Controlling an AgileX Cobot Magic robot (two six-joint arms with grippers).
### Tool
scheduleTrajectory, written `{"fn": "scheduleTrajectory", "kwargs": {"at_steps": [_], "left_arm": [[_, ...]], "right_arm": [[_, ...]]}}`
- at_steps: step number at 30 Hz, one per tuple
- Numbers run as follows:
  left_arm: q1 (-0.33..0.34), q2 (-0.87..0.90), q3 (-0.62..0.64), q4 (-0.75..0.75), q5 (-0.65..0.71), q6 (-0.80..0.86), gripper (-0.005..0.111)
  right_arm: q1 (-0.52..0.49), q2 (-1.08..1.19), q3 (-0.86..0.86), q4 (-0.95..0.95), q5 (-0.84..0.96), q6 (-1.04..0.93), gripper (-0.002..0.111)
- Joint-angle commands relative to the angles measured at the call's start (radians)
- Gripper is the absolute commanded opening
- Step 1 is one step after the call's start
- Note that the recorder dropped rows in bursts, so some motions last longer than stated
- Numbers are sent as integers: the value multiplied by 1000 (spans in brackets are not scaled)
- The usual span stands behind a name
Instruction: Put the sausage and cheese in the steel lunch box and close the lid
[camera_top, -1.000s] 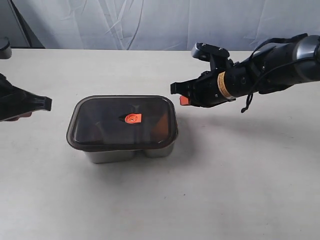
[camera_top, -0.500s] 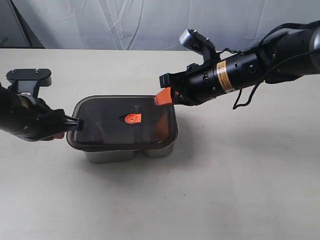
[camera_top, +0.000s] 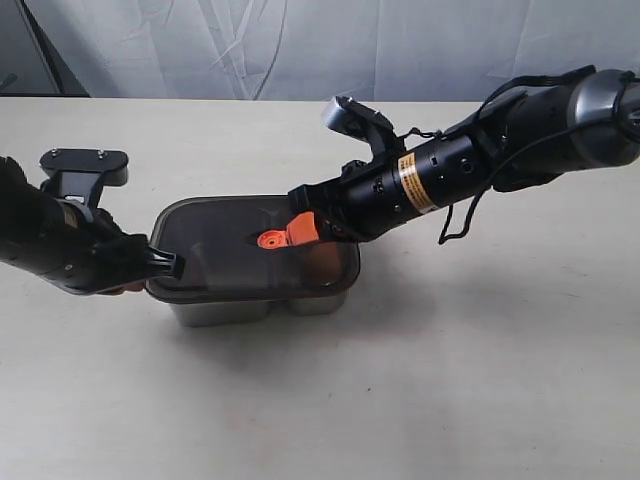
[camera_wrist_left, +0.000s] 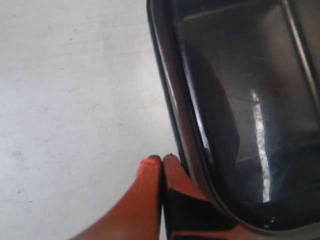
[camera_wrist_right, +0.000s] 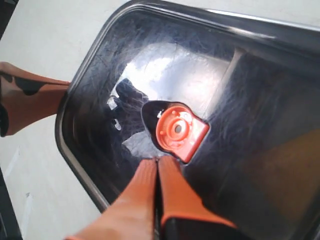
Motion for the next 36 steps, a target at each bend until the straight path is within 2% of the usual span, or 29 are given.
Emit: {"fn": "scheduleTrajectory", "kwargs": {"at_steps": [1, 9, 20, 23, 27, 30, 36], "left_arm": [[-8, -10, 5, 21, 14, 3, 0], [22, -88, 5, 97, 27, -53, 0], [26, -244, 5, 90, 44, -51, 0], [10, -263, 5, 45, 18, -37, 0], [-52, -239, 5, -62, 9, 113, 0], [-97, -204, 5, -117, -2, 182, 0], [-103, -91, 5, -111, 23, 182, 0]], "right_arm": [[2, 0, -4, 2, 11, -26, 0], [2, -29, -4, 2, 25, -29, 0], [2, -105, -4, 2, 18, -18, 0], [2, -131, -4, 2, 5, 4, 0], [4, -127, 0, 2, -68, 4, 0], [6, -116, 26, 2, -56, 11, 0], [6, -70, 94, 2, 9, 2, 0]]}}
